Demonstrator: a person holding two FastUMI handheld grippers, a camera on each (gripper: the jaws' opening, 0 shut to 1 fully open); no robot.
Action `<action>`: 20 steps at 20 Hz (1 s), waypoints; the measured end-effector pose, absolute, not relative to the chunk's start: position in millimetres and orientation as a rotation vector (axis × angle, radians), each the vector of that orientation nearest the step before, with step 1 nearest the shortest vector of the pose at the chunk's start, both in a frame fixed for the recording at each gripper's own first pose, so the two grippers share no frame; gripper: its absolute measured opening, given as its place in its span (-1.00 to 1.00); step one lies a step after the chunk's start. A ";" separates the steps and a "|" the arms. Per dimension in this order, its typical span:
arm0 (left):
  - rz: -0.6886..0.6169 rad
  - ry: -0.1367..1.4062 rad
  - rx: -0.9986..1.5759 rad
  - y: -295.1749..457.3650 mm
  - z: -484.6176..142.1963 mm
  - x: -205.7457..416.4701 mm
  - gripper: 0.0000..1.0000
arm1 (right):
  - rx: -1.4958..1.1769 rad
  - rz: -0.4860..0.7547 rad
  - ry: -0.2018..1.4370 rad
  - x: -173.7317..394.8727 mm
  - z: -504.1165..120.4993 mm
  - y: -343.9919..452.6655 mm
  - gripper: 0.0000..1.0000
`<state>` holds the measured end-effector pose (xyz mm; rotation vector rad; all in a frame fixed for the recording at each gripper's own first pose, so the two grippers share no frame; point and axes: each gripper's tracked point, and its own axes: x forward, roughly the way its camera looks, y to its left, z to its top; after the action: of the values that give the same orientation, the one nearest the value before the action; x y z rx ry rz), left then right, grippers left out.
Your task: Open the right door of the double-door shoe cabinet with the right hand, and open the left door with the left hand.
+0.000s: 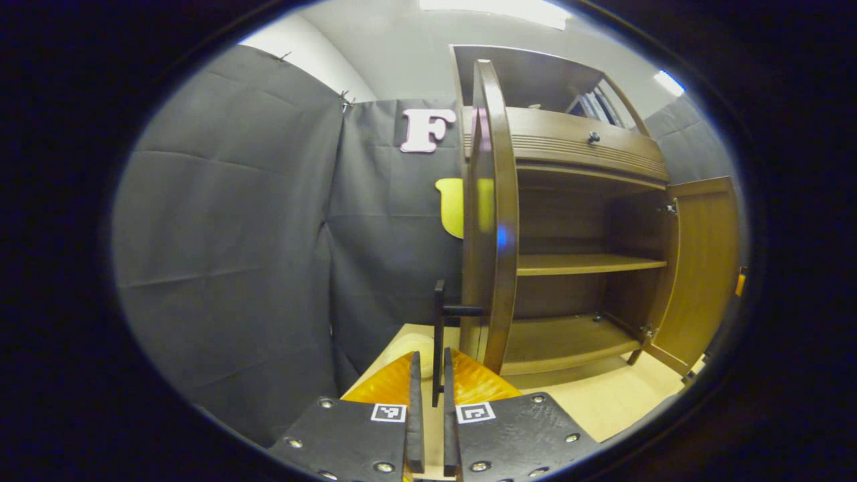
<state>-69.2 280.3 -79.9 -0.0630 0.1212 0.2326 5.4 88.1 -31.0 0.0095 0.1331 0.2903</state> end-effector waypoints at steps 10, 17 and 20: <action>0.194 0.048 -0.044 272.1 -36.3 -128.7 -0.76 | 0.021 0.235 0.094 -5.4 -11.7 81.4 0.87; 0.132 0.018 -0.048 234.8 -16.8 -163.4 -0.82 | 0.025 0.186 0.059 -23.9 3.5 64.8 0.87; 0.127 0.001 -0.037 227.6 -10.8 -172.4 -0.70 | 0.025 0.161 0.051 -33.0 2.9 55.9 0.94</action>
<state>-172.4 227.6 -10.8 -0.0368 0.0008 0.1272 -33.0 55.9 2.9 0.0245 0.0513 0.1609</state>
